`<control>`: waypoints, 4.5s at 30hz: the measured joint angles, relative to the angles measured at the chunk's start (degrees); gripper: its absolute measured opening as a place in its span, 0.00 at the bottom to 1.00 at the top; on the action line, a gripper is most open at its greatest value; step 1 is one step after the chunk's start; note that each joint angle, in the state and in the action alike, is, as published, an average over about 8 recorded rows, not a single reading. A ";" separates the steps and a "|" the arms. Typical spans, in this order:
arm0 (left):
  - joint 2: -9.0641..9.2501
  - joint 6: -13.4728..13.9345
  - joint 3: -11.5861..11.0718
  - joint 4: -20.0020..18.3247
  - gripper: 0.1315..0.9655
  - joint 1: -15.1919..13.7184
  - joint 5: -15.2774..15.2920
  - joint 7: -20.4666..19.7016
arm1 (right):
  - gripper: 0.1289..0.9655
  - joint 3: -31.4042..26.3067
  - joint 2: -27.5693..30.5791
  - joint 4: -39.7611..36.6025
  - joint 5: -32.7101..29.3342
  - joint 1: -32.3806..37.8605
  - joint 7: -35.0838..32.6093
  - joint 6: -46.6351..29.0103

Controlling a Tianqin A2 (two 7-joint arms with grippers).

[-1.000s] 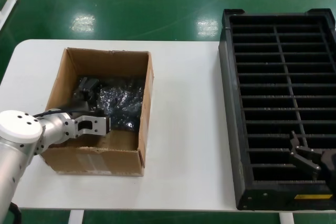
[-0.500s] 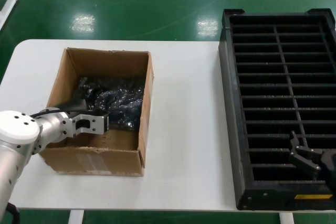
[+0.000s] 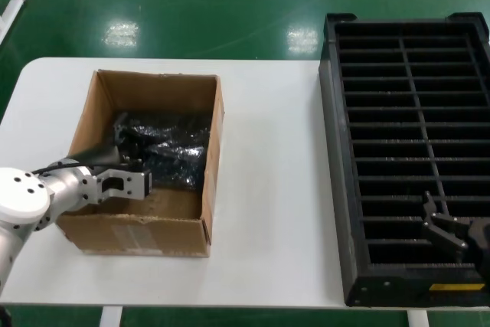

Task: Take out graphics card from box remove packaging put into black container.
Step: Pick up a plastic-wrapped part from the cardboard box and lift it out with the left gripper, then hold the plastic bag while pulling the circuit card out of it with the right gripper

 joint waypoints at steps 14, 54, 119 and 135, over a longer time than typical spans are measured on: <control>-5.74 -0.52 0.82 -14.66 0.02 4.88 2.89 -8.11 | 1.00 0.00 0.00 0.00 0.00 0.00 0.00 0.00; -24.92 -3.59 -15.06 -73.80 0.01 44.75 -3.02 -22.37 | 1.00 0.00 0.00 0.00 0.00 0.00 0.00 0.00; -24.67 -3.63 -14.85 -73.75 0.01 44.75 -3.07 -22.24 | 0.15 -19.49 10.35 3.69 -5.38 18.23 0.43 -31.72; -24.67 -3.62 -14.85 -73.75 0.01 44.75 -3.07 -22.24 | 0.01 -20.41 9.07 -0.08 -5.64 23.70 -0.28 -33.62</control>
